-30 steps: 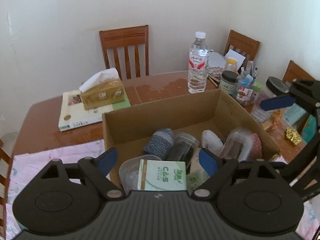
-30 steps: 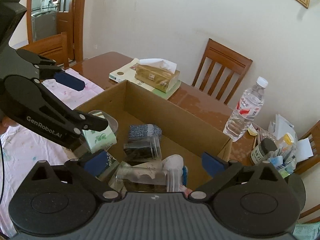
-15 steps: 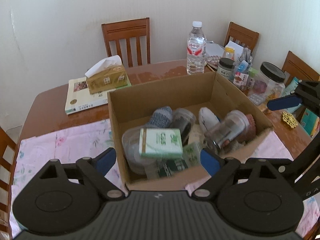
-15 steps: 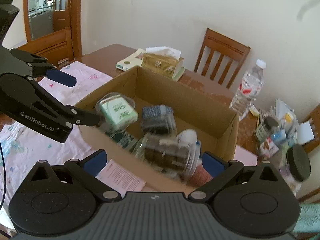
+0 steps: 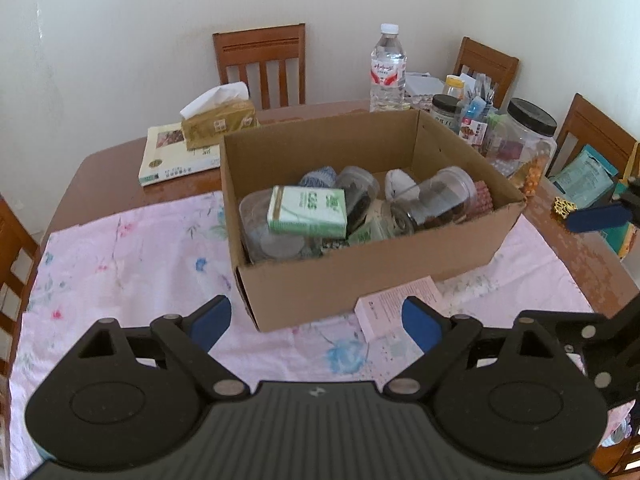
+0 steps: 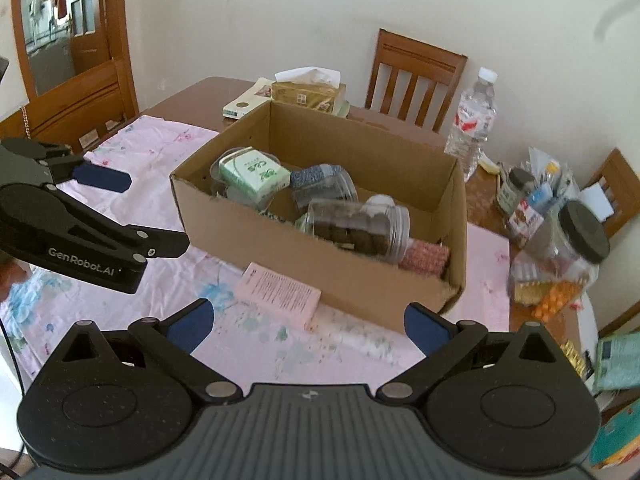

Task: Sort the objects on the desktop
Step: 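Lower the left tool onto the pink leaflet and close it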

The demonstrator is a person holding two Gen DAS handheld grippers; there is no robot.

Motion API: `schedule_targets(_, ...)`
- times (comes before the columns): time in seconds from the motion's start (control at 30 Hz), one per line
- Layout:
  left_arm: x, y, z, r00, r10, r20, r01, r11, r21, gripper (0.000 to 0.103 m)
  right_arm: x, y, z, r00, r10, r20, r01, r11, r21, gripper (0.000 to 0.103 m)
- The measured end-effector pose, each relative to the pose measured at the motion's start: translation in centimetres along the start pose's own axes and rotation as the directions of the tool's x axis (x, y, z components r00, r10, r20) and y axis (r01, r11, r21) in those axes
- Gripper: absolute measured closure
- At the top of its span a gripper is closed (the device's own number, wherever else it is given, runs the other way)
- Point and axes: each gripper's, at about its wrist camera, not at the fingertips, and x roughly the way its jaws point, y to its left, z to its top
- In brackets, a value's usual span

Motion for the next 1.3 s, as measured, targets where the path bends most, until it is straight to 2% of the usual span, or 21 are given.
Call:
schedule_targets(0.23, 1.2, -2.1, -1.0, 1.000, 0.018, -0.022, -0.019, 0.998, -0.068, 0.010, -0.5, -2.2, -2.4, 0.998, 0.064, -0.005, -0.063, 0.997, 0.033, 0.000)
schedule_targets(0.73, 7.0, -8.2, -1.9, 0.996, 0.079, -0.039, -0.083, 0.991, -0.106, 0.010, -0.5, -8.9, -5.6, 0.997, 0.073, -0.024, -0.070, 0.990, 0.119, 0.000)
schedule_targets(0.9, 8.7, -8.8, -2.1, 0.993, 0.105, -0.057, -0.110, 0.989, -0.099, 0.010, 0.0, -10.0, -6.1, 0.996, 0.079, -0.030, -0.073, 0.986, 0.152, 0.000)
schedule_targets(1.3, 11.8, -9.3, -2.2, 0.988, 0.114, -0.100, -0.124, 0.988, -0.094, 0.010, 0.8, -11.0, -6.5, 0.995, 0.082, -0.049, -0.071, 0.979, 0.189, 0.000)
